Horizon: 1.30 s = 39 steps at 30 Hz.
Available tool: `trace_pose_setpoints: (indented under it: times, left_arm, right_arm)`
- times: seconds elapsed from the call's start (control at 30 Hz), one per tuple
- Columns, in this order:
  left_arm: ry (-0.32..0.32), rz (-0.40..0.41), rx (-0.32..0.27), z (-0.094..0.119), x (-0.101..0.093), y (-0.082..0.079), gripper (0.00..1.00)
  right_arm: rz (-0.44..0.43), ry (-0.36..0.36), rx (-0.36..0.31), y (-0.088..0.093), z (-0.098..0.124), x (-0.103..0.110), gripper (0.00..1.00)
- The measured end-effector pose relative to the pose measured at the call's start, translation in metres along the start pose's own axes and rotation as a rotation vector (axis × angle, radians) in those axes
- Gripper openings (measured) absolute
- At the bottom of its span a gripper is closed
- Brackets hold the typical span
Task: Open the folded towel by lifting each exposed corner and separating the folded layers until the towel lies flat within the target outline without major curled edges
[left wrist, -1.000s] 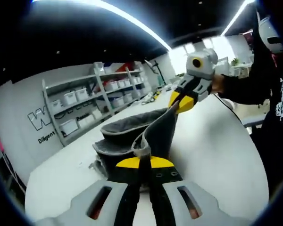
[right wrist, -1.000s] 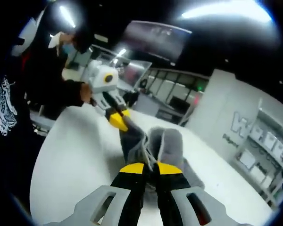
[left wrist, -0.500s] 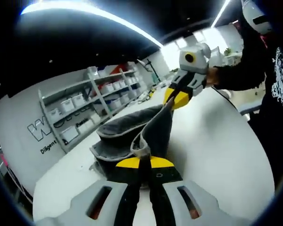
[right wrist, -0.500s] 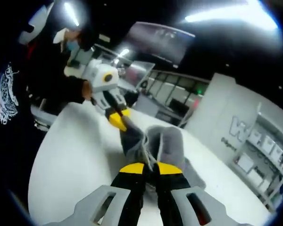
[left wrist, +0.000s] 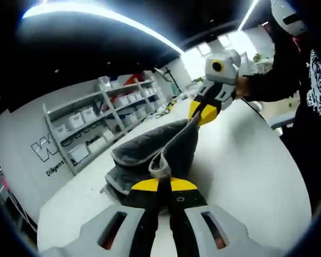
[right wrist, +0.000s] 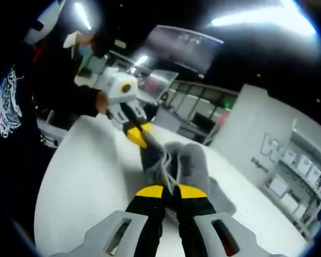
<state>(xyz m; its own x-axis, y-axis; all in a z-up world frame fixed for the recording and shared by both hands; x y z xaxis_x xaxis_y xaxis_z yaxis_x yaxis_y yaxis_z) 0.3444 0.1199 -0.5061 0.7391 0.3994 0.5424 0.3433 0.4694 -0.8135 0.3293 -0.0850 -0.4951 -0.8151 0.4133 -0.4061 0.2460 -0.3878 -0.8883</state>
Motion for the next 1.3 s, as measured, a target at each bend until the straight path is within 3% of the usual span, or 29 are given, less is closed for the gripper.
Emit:
trace_pose_setpoints:
  times: [0.37, 1.3]
  left_arm:
    - [0.039, -0.074, -0.004, 0.005, -0.015, 0.002, 0.03]
    - [0.111, -0.111, -0.007, 0.017, -0.036, 0.007, 0.03]
  right_arm:
    - [0.064, 0.007, -0.012, 0.003, 0.002, 0.006, 0.04]
    - [0.179, -0.010, 0.002, 0.019, 0.008, 0.039, 0.04]
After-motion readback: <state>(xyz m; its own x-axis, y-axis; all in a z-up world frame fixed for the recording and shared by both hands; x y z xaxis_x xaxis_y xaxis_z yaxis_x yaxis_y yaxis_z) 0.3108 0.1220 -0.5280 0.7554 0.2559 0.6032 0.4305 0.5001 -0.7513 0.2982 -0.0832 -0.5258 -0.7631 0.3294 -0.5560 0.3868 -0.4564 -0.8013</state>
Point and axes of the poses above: the point that each gripper's makers call its tool centre point, and the gripper's own axes: z roughly backward along the fingers, x roughly to its left, y roughly out of its underside, the point moved 6 cm from there along z, roughly backward along the fingers, and after that the axes turned 6 degrees about -z, right-handed, at the moved point
